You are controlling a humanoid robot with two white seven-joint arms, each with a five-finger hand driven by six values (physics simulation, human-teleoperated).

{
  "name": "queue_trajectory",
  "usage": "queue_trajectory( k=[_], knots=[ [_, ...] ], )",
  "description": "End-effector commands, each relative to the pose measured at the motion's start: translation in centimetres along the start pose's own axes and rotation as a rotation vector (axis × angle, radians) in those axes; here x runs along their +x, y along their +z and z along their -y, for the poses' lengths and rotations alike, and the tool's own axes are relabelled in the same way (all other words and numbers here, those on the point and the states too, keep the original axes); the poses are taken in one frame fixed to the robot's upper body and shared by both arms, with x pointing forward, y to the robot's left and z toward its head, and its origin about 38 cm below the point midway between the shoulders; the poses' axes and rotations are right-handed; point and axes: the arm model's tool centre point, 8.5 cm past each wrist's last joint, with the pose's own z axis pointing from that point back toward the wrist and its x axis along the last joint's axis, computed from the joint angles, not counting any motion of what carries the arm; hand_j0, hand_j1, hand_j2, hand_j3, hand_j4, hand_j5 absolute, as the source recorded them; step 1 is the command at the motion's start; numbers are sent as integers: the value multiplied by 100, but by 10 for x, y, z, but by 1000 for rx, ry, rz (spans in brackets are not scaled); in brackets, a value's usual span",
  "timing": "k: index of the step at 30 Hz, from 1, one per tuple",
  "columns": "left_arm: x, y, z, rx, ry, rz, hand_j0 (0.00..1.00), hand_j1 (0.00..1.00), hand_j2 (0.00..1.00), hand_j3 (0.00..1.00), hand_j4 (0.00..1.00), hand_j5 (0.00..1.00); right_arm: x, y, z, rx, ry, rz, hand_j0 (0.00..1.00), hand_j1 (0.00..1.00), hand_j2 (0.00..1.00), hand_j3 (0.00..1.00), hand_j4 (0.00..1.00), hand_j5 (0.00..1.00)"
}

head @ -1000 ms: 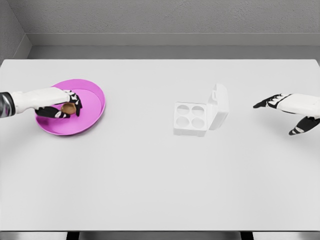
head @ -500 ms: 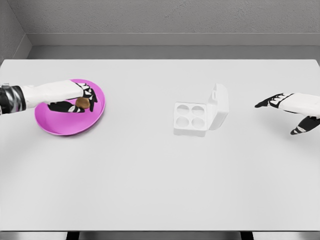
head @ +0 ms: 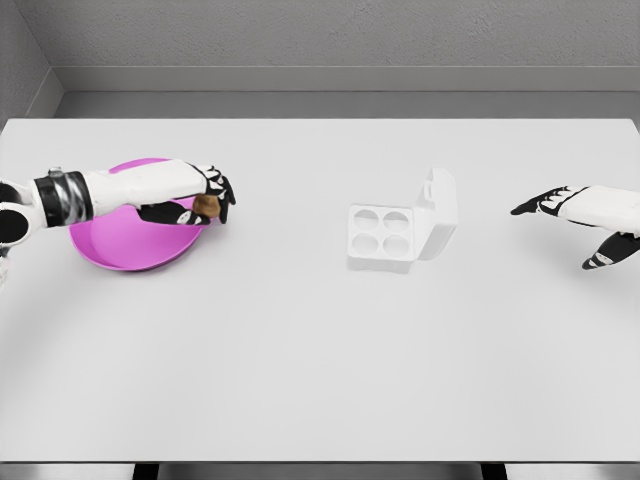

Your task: Pack egg into the box and close the box lid

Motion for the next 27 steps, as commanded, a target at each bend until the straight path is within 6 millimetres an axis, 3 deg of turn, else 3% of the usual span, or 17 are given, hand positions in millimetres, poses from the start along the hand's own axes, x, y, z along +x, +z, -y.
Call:
queue_trajectory(
  k=[1, 27],
  knots=[
    [5, -8, -2, 26, 26, 30, 41, 41, 41, 41, 41, 41, 0, 1, 1, -4, -5, -2, 100, 100, 100, 100, 100, 100],
    [62, -75, -15, 211, 240, 322, 39, 39, 39, 39, 39, 39, -1, 3, 1, -2, -1, -5, 100, 100, 100, 100, 100, 100]
  ],
)
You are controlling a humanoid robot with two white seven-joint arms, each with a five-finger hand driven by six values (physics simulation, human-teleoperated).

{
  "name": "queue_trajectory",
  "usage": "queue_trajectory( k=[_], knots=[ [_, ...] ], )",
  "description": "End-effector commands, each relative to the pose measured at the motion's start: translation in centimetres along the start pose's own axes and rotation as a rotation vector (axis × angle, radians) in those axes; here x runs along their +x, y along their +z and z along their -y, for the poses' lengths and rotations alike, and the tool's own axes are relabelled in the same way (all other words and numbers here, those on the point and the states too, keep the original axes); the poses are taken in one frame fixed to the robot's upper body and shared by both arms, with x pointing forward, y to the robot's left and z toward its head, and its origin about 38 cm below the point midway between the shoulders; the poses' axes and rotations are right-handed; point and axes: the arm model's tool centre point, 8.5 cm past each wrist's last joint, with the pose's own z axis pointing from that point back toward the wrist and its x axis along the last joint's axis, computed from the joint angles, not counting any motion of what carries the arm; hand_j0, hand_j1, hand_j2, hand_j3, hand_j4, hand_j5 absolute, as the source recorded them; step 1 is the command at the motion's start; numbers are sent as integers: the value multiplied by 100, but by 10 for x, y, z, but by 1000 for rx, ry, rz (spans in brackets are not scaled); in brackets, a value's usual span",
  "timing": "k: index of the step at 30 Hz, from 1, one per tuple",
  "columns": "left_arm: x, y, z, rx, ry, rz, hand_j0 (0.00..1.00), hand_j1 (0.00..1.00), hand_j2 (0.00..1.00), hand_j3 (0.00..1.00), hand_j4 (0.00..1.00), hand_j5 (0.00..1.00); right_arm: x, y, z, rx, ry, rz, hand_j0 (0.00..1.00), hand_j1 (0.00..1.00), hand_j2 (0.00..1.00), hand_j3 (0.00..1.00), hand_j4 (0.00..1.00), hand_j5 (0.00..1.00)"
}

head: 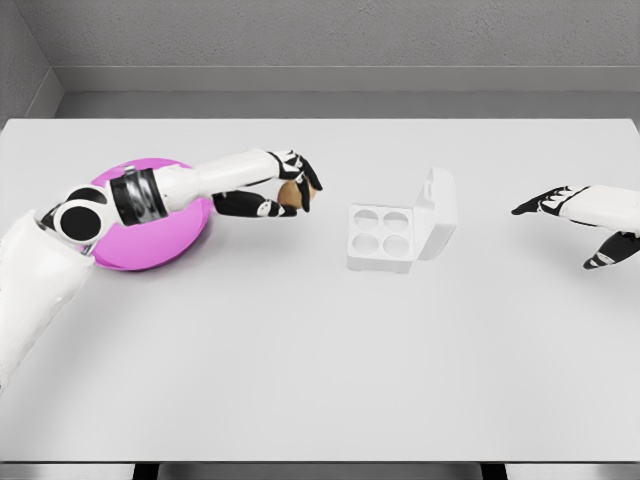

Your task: Pack egg into the box and close the box lid

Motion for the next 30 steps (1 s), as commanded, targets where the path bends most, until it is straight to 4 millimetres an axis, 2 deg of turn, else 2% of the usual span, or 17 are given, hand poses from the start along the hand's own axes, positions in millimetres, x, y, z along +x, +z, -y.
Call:
queue_trajectory(
  k=[1, 13, 18, 22, 30],
  knots=[
    [4, -7, -1, 31, 39, 36, 39, 39, 39, 39, 39, 39, -1, 1, 1, -3, -4, -2, 100, 100, 100, 100, 100, 100],
    [20, -43, 5, 118, 168, 164, 38, 38, 38, 38, 38, 38, -1, 1, 1, -3, -4, -2, 100, 100, 100, 100, 100, 100],
    [29, -63, 20, 121, 208, 209, 38, 38, 38, 38, 38, 38, -1, 1, 0, -3, -5, -3, 100, 100, 100, 100, 100, 100],
    [26, -76, 36, 128, 265, 211, 36, 36, 36, 36, 36, 36, -1, 1, 0, -3, -5, -3, 100, 100, 100, 100, 100, 100],
    [21, -83, 42, 200, 403, 248, 36, 36, 36, 36, 36, 36, -1, 2, 1, -4, -5, -5, 100, 100, 100, 100, 100, 100]
  ],
)
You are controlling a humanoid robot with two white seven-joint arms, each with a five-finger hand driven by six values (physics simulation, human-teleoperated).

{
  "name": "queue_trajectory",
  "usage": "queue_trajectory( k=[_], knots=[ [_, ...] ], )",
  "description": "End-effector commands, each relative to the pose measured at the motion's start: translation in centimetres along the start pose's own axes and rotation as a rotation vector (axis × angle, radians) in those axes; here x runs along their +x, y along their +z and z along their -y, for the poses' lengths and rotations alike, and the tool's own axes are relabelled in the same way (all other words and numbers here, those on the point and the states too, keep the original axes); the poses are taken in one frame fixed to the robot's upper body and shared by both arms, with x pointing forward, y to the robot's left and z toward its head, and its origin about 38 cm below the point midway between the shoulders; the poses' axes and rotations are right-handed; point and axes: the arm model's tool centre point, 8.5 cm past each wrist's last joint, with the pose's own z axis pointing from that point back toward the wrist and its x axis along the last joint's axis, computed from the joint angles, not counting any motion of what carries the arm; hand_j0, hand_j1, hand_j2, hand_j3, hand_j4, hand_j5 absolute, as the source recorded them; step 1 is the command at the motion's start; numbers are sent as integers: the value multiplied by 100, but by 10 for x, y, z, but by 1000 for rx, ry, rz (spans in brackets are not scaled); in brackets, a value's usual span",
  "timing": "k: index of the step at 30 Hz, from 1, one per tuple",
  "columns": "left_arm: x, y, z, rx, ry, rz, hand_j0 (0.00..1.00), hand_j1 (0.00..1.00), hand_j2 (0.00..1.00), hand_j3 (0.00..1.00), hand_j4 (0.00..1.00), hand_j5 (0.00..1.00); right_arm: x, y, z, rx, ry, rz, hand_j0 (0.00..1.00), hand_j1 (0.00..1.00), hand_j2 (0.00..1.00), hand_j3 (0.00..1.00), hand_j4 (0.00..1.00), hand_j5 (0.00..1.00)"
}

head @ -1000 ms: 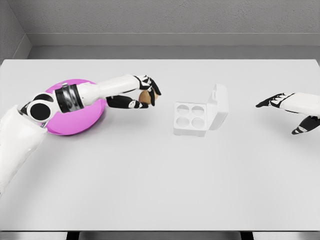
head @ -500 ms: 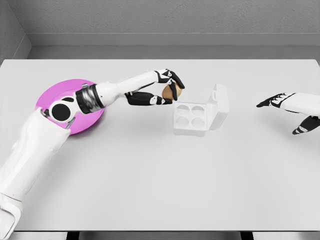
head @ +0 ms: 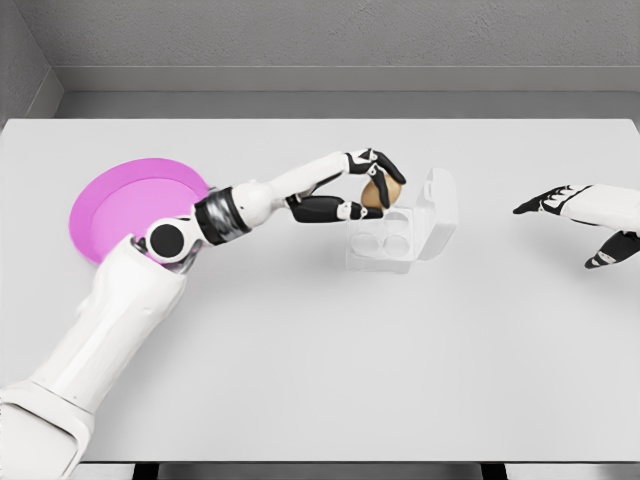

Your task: Pack egg into the box and close the box lid

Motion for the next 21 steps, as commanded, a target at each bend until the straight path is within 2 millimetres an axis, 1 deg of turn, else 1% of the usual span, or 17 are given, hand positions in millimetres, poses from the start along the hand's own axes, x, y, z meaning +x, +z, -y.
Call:
queue_trajectory(
  k=[1, 2, 4, 10, 11, 12, 13, 14, 16, 18, 21],
  knots=[
    [-1, -4, 1, 36, 55, 26, 36, 36, 36, 36, 36, 36, 0, 1, 1, -4, -4, 0, 100, 100, 100, 100, 100, 100],
    [-1, -7, 4, 46, 74, 37, 36, 36, 36, 36, 36, 36, 0, 1, 1, -4, -4, 0, 100, 100, 100, 100, 100, 100],
    [-9, -3, 8, 68, 112, 25, 36, 36, 36, 36, 36, 36, -1, 1, 0, -3, -5, -1, 100, 100, 100, 100, 100, 100],
    [-13, 3, 13, 99, 157, 33, 36, 36, 36, 36, 36, 36, -1, 3, 1, -1, 1, -3, 100, 100, 100, 100, 100, 100],
    [-14, 4, 15, 98, 161, 29, 36, 36, 36, 36, 36, 36, -1, 4, 2, -1, 1, -5, 100, 100, 100, 100, 100, 100],
    [-15, 0, 20, 90, 167, 32, 36, 36, 36, 36, 36, 36, -1, 4, 1, 0, 0, -6, 100, 100, 100, 100, 100, 100],
    [-20, 2, 24, 97, 183, 19, 36, 36, 36, 36, 36, 36, -1, 4, 1, 0, 0, -6, 100, 100, 100, 100, 100, 100],
    [-21, 0, 28, 100, 195, 23, 36, 36, 36, 36, 36, 36, -2, 4, 2, -2, 0, -8, 100, 100, 100, 100, 100, 100],
    [-24, 1, 27, 113, 206, 18, 36, 36, 36, 36, 36, 36, -1, 4, 2, -2, 1, -6, 100, 100, 100, 100, 100, 100],
    [-36, 1, 34, 127, 241, -11, 36, 36, 36, 36, 36, 36, -2, 4, 2, -3, 1, -7, 100, 100, 100, 100, 100, 100],
    [-37, 2, 33, 148, 264, -3, 36, 36, 36, 36, 36, 36, -2, 4, 2, -3, 1, -7, 100, 100, 100, 100, 100, 100]
  ],
)
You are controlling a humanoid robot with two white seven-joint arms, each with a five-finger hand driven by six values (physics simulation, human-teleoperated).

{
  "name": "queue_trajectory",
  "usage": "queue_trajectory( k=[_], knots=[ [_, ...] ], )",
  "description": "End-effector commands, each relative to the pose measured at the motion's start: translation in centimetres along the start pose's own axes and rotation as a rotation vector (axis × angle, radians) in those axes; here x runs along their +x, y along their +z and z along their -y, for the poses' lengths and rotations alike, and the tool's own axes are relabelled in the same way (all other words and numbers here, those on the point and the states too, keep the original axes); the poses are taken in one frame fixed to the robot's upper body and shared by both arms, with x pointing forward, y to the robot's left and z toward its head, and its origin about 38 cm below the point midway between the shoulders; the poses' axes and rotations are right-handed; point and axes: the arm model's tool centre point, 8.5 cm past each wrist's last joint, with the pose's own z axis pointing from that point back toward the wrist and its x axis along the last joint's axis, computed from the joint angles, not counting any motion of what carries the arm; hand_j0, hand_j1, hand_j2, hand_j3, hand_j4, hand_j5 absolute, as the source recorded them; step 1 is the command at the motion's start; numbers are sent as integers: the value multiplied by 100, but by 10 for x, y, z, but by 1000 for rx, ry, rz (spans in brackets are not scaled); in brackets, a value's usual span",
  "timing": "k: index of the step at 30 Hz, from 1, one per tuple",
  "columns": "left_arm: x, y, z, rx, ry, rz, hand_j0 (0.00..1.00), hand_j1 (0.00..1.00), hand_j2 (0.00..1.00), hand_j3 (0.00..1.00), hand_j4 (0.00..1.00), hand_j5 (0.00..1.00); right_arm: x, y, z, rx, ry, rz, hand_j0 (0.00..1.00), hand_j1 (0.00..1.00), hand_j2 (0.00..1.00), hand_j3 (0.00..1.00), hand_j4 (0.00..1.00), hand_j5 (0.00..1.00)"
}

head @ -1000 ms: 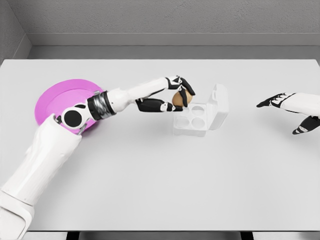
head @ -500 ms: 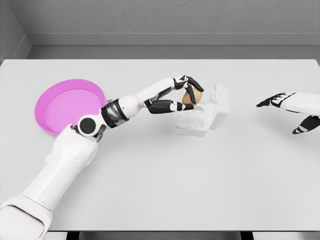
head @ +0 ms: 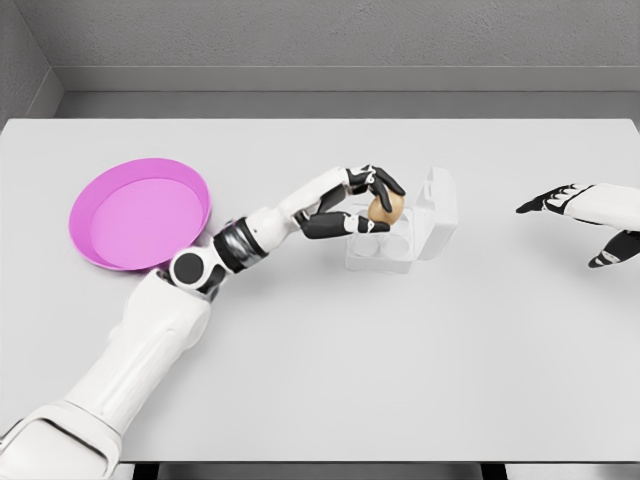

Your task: Pack egg into the box and close the box lid

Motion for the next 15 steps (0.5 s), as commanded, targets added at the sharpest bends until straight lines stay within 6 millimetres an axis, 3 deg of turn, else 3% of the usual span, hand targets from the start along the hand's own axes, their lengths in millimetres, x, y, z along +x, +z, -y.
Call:
queue_trajectory(
  k=[1, 10, 15],
  knots=[
    [-2, 1, -1, 27, 33, 8, 36, 36, 36, 36, 36, 36, 0, 1, 0, -3, -5, -1, 100, 100, 100, 100, 100, 100],
    [-10, 11, 5, 33, 49, -12, 36, 36, 36, 36, 36, 36, 0, 1, 1, -4, -4, -1, 100, 100, 100, 100, 100, 100],
    [-12, 7, 12, 23, 57, -12, 36, 36, 36, 36, 36, 36, -1, 1, 1, -4, -5, -3, 100, 100, 100, 100, 100, 100]
  ],
)
